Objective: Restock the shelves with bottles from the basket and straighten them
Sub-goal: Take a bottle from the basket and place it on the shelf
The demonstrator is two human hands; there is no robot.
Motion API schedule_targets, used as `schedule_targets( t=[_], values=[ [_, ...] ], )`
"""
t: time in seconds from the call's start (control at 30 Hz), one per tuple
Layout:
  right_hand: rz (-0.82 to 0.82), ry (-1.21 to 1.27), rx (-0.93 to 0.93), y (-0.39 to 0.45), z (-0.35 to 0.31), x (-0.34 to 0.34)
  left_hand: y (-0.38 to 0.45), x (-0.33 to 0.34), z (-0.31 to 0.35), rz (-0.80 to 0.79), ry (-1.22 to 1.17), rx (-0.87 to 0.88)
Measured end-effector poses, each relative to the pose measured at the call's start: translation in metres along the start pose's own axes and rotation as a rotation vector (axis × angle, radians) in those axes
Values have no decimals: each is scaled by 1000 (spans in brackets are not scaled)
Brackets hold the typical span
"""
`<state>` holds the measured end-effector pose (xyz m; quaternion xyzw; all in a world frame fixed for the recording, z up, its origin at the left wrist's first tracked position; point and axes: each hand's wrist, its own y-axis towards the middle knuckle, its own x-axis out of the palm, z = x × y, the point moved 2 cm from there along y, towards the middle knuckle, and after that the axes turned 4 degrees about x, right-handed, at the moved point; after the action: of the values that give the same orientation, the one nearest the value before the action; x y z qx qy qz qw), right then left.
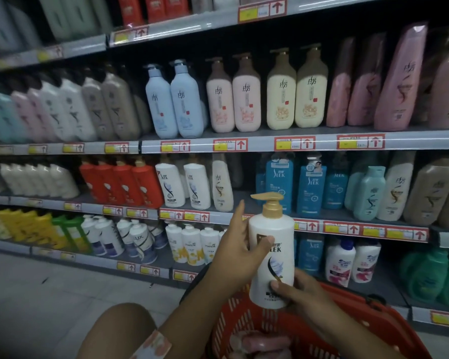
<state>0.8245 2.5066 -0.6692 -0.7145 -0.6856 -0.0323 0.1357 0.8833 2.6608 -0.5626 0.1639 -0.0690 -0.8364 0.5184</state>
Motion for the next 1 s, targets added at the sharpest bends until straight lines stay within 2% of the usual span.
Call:
schedule_targets(
  t=[0.27, 0.6, 0.9, 1.0],
  values=[
    [-46, -4, -12, 22, -5, 17, 6, -22, -22, -26, 51, -52],
    [-104, 65, 55, 82, -7, 67, 37, -93, -54, -13, -132, -148],
    [-79, 29, 65, 117, -13, 83, 54, -119, -76, 52, -263, -145],
    [-52, -20, 53, 136, -12, 88, 65, -121, -78, 53, -228, -191]
  ],
)
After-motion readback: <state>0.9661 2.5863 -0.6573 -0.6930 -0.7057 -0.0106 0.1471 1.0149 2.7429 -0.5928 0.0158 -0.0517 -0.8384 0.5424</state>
